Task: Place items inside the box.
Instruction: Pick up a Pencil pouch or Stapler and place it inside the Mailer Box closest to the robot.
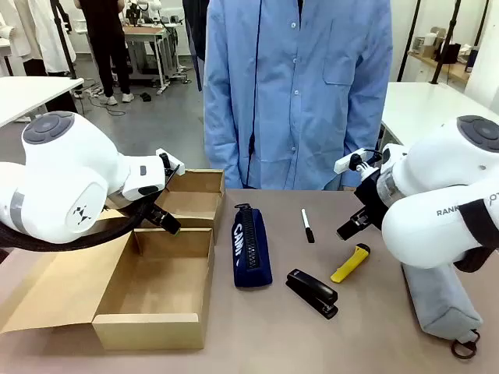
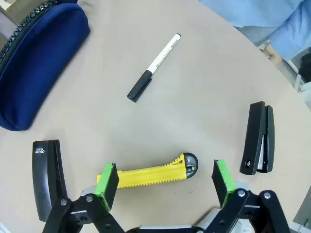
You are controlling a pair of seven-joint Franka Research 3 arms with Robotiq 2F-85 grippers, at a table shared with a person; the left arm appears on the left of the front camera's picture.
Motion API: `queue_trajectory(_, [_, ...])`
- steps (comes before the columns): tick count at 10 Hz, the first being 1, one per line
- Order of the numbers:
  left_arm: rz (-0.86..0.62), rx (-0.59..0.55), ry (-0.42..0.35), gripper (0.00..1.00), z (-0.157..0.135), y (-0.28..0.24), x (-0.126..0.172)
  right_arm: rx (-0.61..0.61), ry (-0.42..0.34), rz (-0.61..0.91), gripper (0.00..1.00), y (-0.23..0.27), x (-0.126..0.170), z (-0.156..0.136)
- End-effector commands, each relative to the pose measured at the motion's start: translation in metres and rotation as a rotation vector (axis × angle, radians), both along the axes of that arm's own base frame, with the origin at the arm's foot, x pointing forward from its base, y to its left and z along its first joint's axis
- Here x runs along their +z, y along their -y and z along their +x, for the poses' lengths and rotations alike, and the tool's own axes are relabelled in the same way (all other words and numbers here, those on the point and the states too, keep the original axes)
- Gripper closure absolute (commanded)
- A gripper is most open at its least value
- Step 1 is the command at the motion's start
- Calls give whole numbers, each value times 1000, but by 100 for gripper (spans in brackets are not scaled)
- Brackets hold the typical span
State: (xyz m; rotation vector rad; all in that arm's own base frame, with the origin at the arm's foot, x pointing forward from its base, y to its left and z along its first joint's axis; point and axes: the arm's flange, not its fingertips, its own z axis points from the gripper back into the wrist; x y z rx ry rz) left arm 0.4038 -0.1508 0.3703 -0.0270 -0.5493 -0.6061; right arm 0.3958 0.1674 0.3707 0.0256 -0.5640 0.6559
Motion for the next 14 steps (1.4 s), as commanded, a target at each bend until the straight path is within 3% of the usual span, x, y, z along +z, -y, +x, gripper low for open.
queue_trajectory(1, [0,0,0,0,0,0,0,0,0,0,0,0,0,0])
queue_trajectory(14, [0,0,0,0,0,0,0,0,0,0,0,0,0,0])
